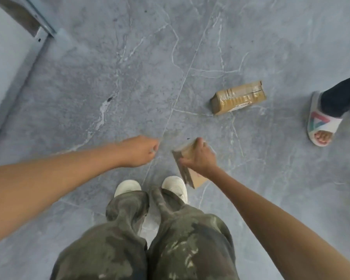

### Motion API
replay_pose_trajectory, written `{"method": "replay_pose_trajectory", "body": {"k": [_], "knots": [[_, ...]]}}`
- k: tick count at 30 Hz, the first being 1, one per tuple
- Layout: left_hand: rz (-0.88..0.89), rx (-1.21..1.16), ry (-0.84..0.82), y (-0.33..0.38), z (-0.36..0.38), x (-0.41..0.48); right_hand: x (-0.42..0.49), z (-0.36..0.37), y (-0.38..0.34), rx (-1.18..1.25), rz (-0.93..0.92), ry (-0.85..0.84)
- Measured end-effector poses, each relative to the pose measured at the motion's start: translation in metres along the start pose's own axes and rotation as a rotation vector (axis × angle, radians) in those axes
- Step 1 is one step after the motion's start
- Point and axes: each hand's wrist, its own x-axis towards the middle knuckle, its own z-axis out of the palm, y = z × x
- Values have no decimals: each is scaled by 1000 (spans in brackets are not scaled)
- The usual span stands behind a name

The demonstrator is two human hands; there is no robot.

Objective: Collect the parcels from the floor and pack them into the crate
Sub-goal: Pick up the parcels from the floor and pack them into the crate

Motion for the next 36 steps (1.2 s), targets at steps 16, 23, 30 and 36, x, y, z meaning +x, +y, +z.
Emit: {"method": "replay_pose_trajectory", "body": {"k": [16, 23, 30, 36], "knots": [[-100, -779, 839, 190, -185, -477, -396, -347, -256, 1046, -72, -385], [91, -1027, 1081, 212, -222, -647, -528, -428, -318, 1002, -474, -512], [102, -1257, 1376, 241, -161, -776, -685, -389, -362, 1040, -677, -547], [-36, -1372, 1568, 271, -93, -839, -779, -339, -362, 850, -818, -556]]}}
